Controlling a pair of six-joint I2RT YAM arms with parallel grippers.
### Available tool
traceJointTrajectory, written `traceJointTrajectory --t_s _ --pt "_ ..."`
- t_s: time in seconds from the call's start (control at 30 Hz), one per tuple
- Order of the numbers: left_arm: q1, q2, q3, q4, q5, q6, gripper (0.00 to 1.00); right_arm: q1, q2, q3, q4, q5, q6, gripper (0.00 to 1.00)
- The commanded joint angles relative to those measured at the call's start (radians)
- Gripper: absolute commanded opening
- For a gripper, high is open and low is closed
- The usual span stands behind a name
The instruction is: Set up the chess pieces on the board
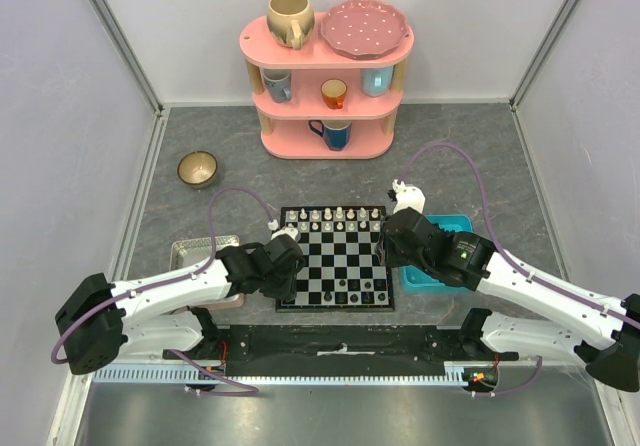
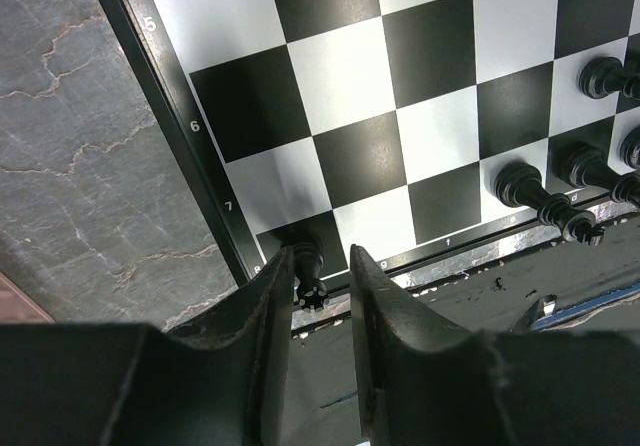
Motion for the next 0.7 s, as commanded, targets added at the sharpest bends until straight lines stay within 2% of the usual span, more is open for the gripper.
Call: traceJointTrajectory --t_s 0.0,0.23,0.47,0.67 --pt "-0.008 -0.011 0.000 0.030 0.005 -0.023 0.35 -0.004 -0.004 0.000 0.016 0.008 -0.004 0.35" --pt "-0.008 -0.014 0.003 0.027 -0.012 -0.020 0.38 -0.006 -0.004 0.002 0.016 0.011 -0.007 0.35" --pt "-0.007 -0.040 0.040 -0.024 -0.079 -0.022 0.52 -0.010 -0.004 0.016 0.015 0.019 -0.010 0.35" --pt "-0.008 -0.049 0.105 -0.082 -0.133 -0.002 0.59 -0.024 0.015 0.043 0.005 0.035 -0.015 0.38"
